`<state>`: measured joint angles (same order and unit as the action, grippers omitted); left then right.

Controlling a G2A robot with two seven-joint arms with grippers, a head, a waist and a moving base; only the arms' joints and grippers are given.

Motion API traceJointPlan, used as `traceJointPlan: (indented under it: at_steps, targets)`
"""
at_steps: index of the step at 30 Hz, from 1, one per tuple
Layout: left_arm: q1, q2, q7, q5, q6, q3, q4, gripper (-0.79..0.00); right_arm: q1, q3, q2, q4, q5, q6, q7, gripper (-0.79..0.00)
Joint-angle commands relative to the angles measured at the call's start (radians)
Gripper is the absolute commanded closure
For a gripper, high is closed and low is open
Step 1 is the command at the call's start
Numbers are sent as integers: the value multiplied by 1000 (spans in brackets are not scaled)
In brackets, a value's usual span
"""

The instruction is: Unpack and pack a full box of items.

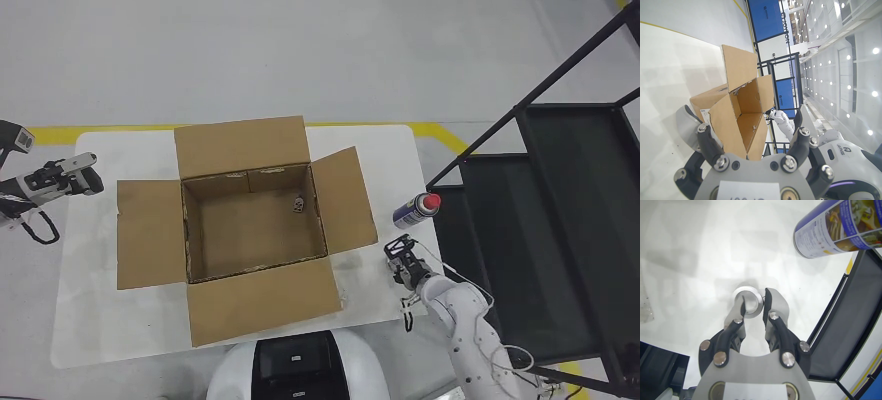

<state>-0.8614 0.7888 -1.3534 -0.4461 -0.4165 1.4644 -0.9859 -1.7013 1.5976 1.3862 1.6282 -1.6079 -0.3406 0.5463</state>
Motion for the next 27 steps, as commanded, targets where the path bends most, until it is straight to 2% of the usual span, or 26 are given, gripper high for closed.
traceJointPlan:
  at_steps: [1,4,11,20,27]
  targets:
    - [0,0,0,0,0,0,0,-785,1,0,-2,-2,6,-4,-1,-785]
    - [0,0,0,0,0,0,0,-785,-7,8,-5,9,23,-11,-13,-785]
    - [0,0,0,0,0,0,0,-785,-108,76,-17,154,125,-62,-51,-785]
    - [0,0,0,0,0,0,0,-785,-231,157,-31,363,416,-246,-99,-785]
    - [0,0,0,0,0,0,0,-785,-288,193,-44,549,417,-335,-177,-785]
